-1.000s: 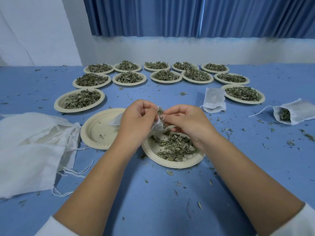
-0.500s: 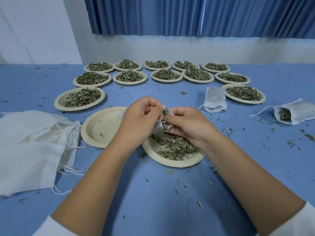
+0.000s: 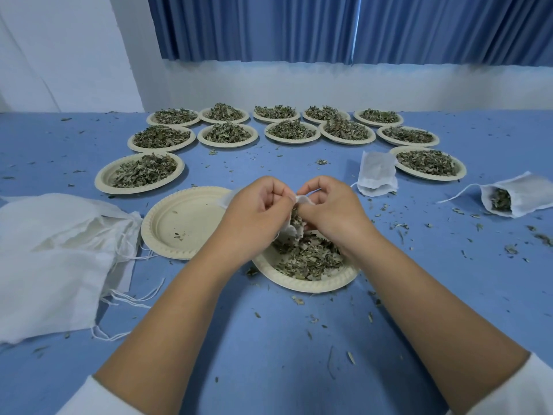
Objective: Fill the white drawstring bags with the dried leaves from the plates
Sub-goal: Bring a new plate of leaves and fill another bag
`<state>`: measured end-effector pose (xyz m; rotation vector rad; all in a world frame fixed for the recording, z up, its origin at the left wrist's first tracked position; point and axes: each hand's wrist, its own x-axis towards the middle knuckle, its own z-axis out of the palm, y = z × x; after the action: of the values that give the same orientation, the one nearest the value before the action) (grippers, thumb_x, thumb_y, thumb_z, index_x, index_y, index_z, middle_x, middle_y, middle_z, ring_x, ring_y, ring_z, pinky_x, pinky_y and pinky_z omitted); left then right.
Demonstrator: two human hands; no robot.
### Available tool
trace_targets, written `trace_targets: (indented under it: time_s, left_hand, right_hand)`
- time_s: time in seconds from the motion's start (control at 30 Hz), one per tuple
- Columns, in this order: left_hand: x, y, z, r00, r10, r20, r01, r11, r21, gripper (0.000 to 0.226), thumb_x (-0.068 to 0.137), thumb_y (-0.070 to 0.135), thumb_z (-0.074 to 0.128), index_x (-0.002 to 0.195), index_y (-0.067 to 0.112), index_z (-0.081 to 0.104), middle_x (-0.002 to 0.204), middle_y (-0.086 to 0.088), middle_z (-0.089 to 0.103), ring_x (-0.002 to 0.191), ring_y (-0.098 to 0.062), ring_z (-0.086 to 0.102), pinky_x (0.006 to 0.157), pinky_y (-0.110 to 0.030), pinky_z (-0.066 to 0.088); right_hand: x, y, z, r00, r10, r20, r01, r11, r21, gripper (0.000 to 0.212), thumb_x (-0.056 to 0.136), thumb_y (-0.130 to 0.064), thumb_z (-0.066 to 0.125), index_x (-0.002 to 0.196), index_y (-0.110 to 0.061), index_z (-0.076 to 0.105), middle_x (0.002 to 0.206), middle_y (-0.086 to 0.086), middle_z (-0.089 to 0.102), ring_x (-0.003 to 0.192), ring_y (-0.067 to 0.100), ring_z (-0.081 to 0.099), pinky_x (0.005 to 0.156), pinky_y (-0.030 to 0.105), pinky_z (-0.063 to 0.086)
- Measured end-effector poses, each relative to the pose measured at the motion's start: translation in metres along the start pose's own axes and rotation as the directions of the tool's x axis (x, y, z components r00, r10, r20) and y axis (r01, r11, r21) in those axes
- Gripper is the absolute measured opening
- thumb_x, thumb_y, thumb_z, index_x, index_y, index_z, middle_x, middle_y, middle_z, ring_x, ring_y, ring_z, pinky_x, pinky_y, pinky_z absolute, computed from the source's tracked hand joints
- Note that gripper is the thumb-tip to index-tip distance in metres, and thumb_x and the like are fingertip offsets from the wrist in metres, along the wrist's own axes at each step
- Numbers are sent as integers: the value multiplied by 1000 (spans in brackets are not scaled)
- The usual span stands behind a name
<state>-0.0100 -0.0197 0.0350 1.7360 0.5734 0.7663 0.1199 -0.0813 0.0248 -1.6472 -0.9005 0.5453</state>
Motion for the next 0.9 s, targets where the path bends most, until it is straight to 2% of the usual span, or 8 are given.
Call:
trace_targets:
  time_s: [0.1, 0.17, 0.27, 0.33, 0.43, 0.6, 0.77, 0.9]
  left_hand:
    - [3, -2, -2, 996, -4, -93, 4, 1000, -7, 14, 94, 8, 53, 84, 15, 59, 53, 10, 57, 41, 0, 48, 41, -11, 34]
    - [4, -3, -4, 989, -10, -146, 11, 1000, 6, 15, 95, 10, 54, 84, 18, 60, 55, 11, 59, 43, 0, 49, 42, -11, 35]
    - [6, -3, -7, 982, -23, -190, 23, 1000, -1, 15, 94, 11, 53, 84, 20, 60, 55, 13, 59, 44, 0, 50, 42, -11, 36]
    - [6, -2, -8, 980, -33, -196, 31, 999, -12, 15, 93, 11, 53, 84, 21, 60, 55, 14, 59, 46, -1, 50, 42, -12, 37]
    - [7, -1, -9, 981, -43, -190, 41, 999, -16, 14, 94, 12, 54, 85, 20, 61, 54, 13, 58, 45, -4, 46, 41, -15, 37]
    - [6, 0, -10, 986, -46, -159, 44, 999, -16, 17, 93, 9, 53, 82, 20, 60, 52, 12, 57, 40, -5, 41, 39, -16, 33]
    - [4, 1, -8, 997, -39, -69, 39, 999, -6, 17, 94, 7, 51, 82, 17, 59, 49, 12, 54, 37, -2, 41, 39, -13, 31]
    - [3, 1, -6, 1000, -7, -2, 7, 1000, -6, 13, 95, 5, 50, 86, 9, 58, 48, 11, 53, 34, 0, 42, 38, -10, 32]
  right_hand:
    - [0, -2, -4, 996, 16, 91, -28, 991, 130, 16, 84, 1, 70, 95, -9, 64, 63, -5, 68, 54, 10, 65, 61, 27, 59]
    - [1, -5, -8, 987, 41, 156, -75, 974, 216, 18, 84, -1, 71, 100, -9, 68, 76, 0, 72, 65, 12, 70, 64, 21, 57]
    - [4, -8, -13, 970, 73, 232, -137, 951, 276, 20, 87, -7, 69, 104, -18, 71, 105, 9, 72, 90, 16, 72, 71, 27, 58]
    - [4, -9, -16, 946, 65, 317, -151, 955, 255, 29, 83, -14, 75, 111, -23, 70, 111, 7, 71, 98, 16, 71, 73, 31, 59]
    - [0, -8, -15, 911, 29, 412, -136, 963, 233, 47, 78, -13, 81, 121, -22, 64, 107, 4, 74, 97, 19, 72, 77, 34, 60]
    - [0, -7, -11, 941, 65, 331, -170, 939, 299, 25, 82, -4, 75, 103, -15, 69, 88, 6, 76, 79, 15, 73, 64, 23, 58]
    - [-2, -5, -6, 942, 61, 329, -152, 954, 260, 23, 83, -6, 75, 104, -13, 69, 81, 5, 74, 74, 19, 73, 61, 24, 58]
    - [-4, -3, -1, 960, 39, 277, -101, 972, 213, 12, 85, -4, 72, 97, -5, 69, 78, 9, 72, 67, 19, 69, 61, 24, 59]
